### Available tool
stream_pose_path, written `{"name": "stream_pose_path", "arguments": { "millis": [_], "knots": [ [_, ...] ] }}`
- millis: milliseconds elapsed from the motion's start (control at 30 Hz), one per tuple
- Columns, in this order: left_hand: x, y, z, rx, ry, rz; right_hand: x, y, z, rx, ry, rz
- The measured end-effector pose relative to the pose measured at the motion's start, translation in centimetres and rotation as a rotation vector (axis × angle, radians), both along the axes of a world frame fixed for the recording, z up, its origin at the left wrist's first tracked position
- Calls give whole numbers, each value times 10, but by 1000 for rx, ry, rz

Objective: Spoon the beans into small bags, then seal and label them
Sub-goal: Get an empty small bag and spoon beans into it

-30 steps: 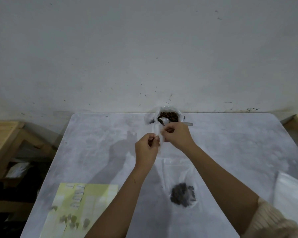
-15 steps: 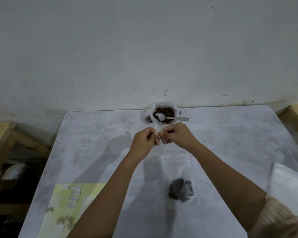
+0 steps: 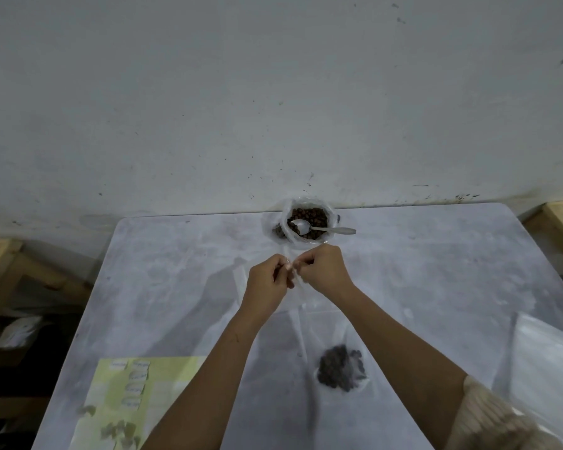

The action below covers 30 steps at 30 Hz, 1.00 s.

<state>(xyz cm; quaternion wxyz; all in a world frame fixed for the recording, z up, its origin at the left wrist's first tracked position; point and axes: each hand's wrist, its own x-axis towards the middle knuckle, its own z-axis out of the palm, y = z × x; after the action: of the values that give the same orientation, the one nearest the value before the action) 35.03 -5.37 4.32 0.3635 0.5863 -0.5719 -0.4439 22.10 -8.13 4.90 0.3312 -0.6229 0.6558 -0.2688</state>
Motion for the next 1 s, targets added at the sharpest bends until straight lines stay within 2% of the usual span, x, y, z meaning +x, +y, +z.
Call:
{"name": "stream_pose_path", "arguments": {
  "millis": [100,200,367,433,500,600,700,800,900,1000],
  "knots": [
    [-9,10,2,-18,20,-64,-16,-9,-6,14,89,-50],
    [-9,7,-1,-4,53,-3,-25,-10,-7,64,82,-48],
    [-13,-5,5,-42,12,148,-17,1,1,-60,-85,17],
    [-13,-9,9,-82,-14,162,-15,2,1,-103,-61,79],
    [-14,-14,12,-96,5,127,-14,1,3,-79,-28,131],
    [-13,-17,15,-127,26,12,-19,-3,10,30,-90,112],
    [-1,-20,12,-113,-62,-166,-26,-6,22,67,-145,100],
    [6,-24,11,-108,-299,-368,-30,-8,38,66,-127,203],
    [4,-29,10,-287,-465,-391,-28,-7,50,57,-136,284],
    [2,-31,7,-353,-439,-359,-24,-6,53,-17,-112,277]
  ]
}}
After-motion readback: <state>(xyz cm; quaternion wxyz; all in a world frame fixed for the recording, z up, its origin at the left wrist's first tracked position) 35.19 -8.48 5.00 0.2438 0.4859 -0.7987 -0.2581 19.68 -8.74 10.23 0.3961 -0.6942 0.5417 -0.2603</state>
